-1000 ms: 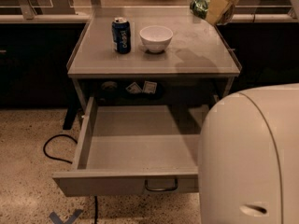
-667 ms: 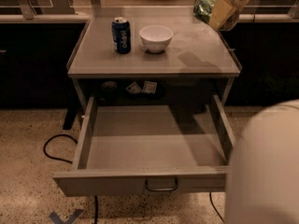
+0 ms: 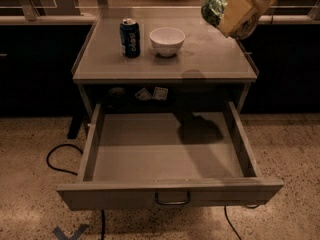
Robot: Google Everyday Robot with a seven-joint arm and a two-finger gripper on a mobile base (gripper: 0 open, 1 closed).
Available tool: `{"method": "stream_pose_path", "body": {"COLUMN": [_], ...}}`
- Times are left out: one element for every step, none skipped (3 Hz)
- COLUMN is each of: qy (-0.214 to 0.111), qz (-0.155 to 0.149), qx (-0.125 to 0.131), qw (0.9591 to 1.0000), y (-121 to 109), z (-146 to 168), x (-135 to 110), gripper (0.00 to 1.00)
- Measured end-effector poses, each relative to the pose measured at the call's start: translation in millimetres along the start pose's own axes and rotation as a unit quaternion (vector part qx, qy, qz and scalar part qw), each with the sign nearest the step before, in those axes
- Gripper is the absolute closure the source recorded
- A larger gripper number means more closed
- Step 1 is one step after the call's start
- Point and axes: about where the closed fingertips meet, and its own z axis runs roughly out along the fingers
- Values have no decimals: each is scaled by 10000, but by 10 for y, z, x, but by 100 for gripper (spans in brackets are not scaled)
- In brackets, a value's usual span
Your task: Place green can into top drawer
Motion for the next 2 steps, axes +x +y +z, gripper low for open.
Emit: {"method": "stream_pose_path", "body": {"qy": [98, -132], "qz": [125, 690], "qx": [-26, -150], "qw": [9999, 9974], "y": [72, 321], "z": [105, 32], "x": [177, 590], "gripper": [100, 100]}}
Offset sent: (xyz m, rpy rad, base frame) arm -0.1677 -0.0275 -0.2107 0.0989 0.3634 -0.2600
